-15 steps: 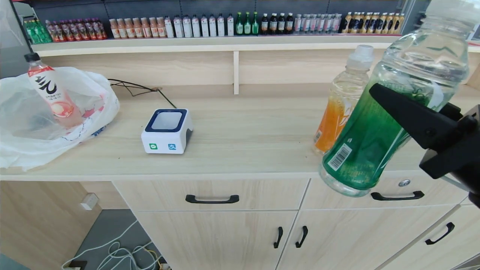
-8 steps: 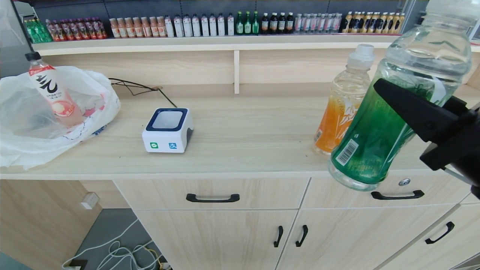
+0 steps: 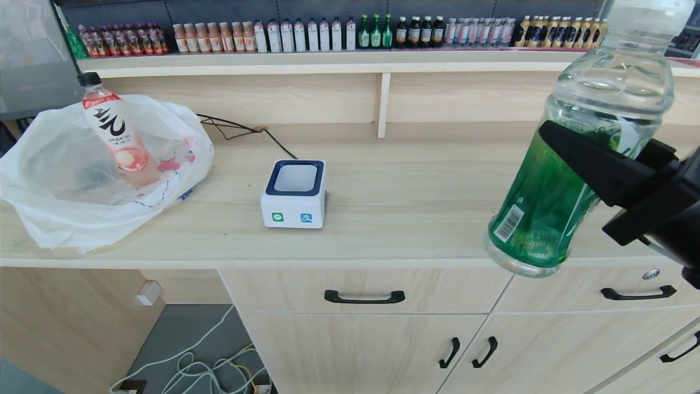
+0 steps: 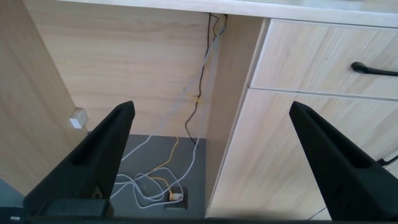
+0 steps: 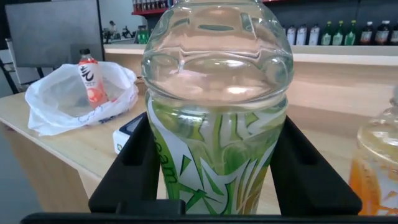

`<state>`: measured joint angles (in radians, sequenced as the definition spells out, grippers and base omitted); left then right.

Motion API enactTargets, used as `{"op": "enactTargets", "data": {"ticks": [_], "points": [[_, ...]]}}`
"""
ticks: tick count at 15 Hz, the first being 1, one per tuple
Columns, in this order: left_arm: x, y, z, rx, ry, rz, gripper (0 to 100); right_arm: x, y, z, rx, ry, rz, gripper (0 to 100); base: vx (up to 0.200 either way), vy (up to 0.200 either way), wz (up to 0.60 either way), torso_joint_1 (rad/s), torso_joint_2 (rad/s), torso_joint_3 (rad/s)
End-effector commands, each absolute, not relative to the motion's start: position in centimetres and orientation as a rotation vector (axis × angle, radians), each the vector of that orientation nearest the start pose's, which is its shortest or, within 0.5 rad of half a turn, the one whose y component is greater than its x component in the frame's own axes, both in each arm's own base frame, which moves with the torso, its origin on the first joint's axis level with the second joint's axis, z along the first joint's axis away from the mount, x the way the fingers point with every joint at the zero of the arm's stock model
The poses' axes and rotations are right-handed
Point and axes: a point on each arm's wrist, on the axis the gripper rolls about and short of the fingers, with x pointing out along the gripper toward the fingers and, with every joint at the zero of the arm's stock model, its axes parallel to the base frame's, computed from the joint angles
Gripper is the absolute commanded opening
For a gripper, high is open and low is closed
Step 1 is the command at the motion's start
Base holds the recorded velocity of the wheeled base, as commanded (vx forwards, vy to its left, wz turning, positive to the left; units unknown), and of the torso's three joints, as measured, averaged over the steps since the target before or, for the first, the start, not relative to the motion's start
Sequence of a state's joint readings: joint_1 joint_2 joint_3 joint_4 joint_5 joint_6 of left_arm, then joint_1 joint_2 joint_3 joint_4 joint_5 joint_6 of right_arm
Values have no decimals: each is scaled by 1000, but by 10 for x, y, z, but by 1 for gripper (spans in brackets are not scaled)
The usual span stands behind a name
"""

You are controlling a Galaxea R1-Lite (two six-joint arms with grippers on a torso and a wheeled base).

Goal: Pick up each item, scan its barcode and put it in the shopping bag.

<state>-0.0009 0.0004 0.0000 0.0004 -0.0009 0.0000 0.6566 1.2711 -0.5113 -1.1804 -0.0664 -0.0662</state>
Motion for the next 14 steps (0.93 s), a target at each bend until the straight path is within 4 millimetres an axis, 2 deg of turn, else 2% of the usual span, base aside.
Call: {"op": "enactTargets", "data": {"ticks": [1, 4, 8, 13, 14], "points": [[-23, 0, 75, 0, 0, -3, 100, 145, 110, 263, 87, -419, 563, 0, 0, 200, 0, 7, 12, 2], [-23, 0, 75, 0, 0, -3, 100, 145, 107, 263, 86, -423, 545, 0, 0, 200, 0, 1, 1, 2], [-23, 0, 75, 0, 0, -3, 100, 158, 91, 270, 61, -450, 445, 0, 0, 200, 0, 5, 2, 2], [-23, 0, 75, 0, 0, -3, 100, 170, 99, 280, 38, -475, 441, 0, 0, 200, 0, 3, 4, 0], [-23, 0, 75, 2, 0, -3, 100, 174, 101, 281, 25, -478, 439, 0, 0, 0, 0, 0, 0, 0]]}}
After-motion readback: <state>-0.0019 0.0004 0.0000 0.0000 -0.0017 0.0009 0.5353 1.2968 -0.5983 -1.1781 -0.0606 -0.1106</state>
